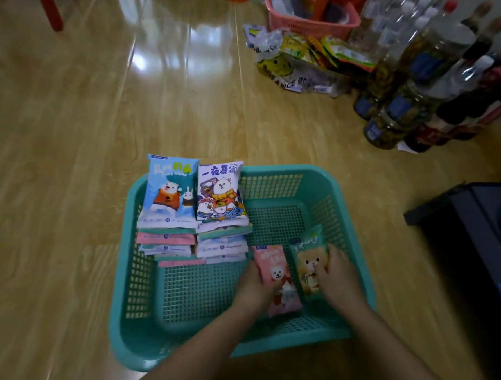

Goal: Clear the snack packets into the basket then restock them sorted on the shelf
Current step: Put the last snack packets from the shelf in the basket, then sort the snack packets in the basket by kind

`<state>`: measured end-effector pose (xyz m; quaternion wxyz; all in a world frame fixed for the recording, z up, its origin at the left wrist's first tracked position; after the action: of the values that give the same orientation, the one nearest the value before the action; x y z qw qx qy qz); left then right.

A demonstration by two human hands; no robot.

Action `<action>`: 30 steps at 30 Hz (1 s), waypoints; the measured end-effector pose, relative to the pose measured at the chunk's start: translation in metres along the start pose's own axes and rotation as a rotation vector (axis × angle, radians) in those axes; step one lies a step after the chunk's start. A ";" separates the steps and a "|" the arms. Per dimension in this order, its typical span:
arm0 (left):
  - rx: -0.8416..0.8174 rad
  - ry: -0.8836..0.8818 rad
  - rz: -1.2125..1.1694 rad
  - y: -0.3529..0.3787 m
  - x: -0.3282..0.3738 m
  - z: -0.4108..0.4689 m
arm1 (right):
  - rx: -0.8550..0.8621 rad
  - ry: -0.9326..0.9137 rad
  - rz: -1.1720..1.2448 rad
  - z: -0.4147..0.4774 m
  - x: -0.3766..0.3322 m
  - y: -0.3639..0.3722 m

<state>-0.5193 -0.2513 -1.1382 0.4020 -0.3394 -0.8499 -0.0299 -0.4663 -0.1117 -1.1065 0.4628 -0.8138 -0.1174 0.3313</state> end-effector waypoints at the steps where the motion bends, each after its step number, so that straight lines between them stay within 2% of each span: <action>1: 0.037 0.011 0.084 -0.001 -0.003 0.006 | -0.006 -0.023 -0.024 -0.001 0.001 0.001; 6: 0.110 0.045 0.409 -0.009 -0.009 0.017 | -0.021 0.027 0.127 0.002 0.003 0.007; 8: 0.083 0.107 0.543 -0.015 -0.009 0.011 | -0.015 0.019 -0.018 0.000 0.002 0.011; 10: 0.025 0.178 0.629 -0.027 -0.004 -0.003 | -0.033 -0.037 -0.273 -0.006 -0.001 0.015; 13: 0.007 0.268 0.633 -0.060 0.010 -0.032 | 0.010 -0.126 -0.458 -0.012 -0.016 0.010; 15: 0.137 0.352 0.659 -0.091 0.026 -0.059 | 0.125 -0.234 -0.370 -0.012 -0.038 0.000; 17: 0.405 0.421 0.612 -0.127 0.042 -0.085 | 0.194 -0.343 -0.121 -0.012 -0.070 -0.011; 19: 0.675 0.458 0.516 -0.159 0.052 -0.094 | 0.213 -0.440 0.059 -0.013 -0.106 -0.014; 21: 0.803 0.467 0.492 -0.181 0.059 -0.082 | 0.187 -0.488 0.080 -0.014 -0.139 -0.007; 25: 0.744 0.316 0.505 -0.194 0.060 -0.029 | 0.097 -0.445 -0.070 -0.009 -0.175 0.012; 30: 0.674 0.269 0.388 -0.195 0.054 -0.003 | 0.098 -0.372 -0.029 0.001 -0.170 0.016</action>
<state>-0.6585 -0.3722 -1.0555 0.5962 -0.3356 -0.6724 0.2826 -0.5967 -0.2043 -1.0472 0.4767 -0.7133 -0.1964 0.4747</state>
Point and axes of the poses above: each hand's wrist, its own z-axis towards the middle knuckle, its own y-axis out of the palm, x = y × z, the point moved 2 cm from there along z, towards the middle knuckle, and after that the axes turned 5 degrees about x, right-handed, at the moved point
